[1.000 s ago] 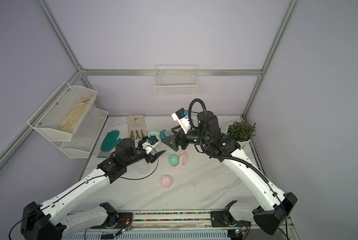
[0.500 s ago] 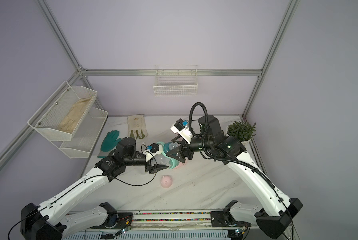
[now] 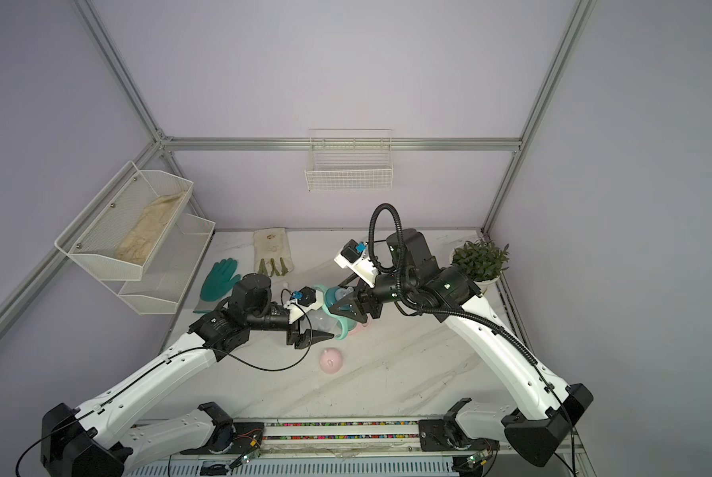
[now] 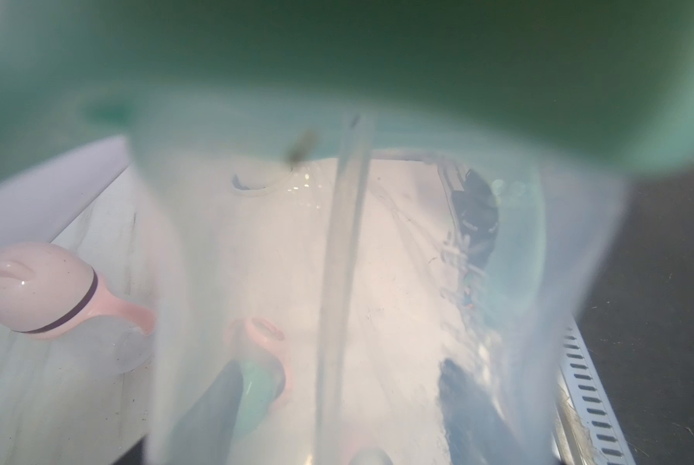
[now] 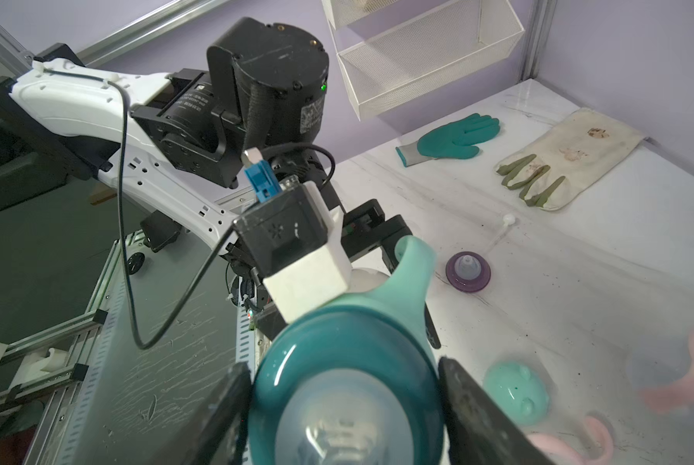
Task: Assemble the baby bottles
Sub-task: Screw the nipple onto the baby bottle, then place the baby bottle at the center of the board.
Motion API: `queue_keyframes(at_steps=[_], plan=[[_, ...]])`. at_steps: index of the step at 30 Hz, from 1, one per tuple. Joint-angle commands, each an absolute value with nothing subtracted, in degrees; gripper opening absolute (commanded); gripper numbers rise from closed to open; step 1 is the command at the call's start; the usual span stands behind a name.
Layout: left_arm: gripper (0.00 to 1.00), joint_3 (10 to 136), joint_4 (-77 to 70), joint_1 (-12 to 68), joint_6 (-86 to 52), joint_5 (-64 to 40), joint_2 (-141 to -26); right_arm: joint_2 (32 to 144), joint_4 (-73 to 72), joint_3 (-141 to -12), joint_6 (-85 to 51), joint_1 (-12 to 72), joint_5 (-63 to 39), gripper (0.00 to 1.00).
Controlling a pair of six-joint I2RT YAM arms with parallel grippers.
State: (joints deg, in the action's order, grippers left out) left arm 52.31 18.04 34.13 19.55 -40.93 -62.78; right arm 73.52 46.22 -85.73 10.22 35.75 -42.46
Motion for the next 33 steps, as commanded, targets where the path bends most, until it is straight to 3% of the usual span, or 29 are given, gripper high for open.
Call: queue_keyframes(at_steps=[1, 4, 10, 13, 19, 21, 24, 33], plan=[[0.00, 57.83, 15.61, 33.77, 20.19, -42.97, -62.48, 73.64, 47.55, -86.59, 12.24, 36.30, -44.35, 0.69], [0.00, 58.26, 15.87, 33.75, 20.07, -43.09, -62.80, 73.54, 47.30, -86.11, 12.26, 36.43, -44.38, 0.75], [0.00, 58.71, 16.08, 33.66, 19.72, -42.97, -63.02, 73.49, 47.33, -85.83, 12.28, 36.61, -44.30, 0.75], [0.00, 58.83, 16.07, 33.57, 19.54, -42.72, -63.02, 73.51, 47.19, -85.62, 11.90, 36.65, -43.95, 0.69], [0.00, 58.90, 15.52, 33.59, 18.64, -40.30, -62.97, 73.56, 46.17, -85.08, 10.87, 36.65, -44.24, 0.44], [0.18, 58.81, 15.25, 33.58, 18.26, -39.10, -63.02, 73.22, 44.65, -84.35, 9.76, 36.65, -43.69, 0.39], [0.37, 57.75, 14.03, 33.57, 18.06, -37.77, -62.84, 73.18, 42.03, -83.41, 7.99, 36.65, -42.40, 0.30], [0.66, 55.32, 10.46, 33.56, 17.15, -32.20, -63.02, 73.19, 39.57, -82.38, 5.54, 36.65, -36.84, 0.16]])
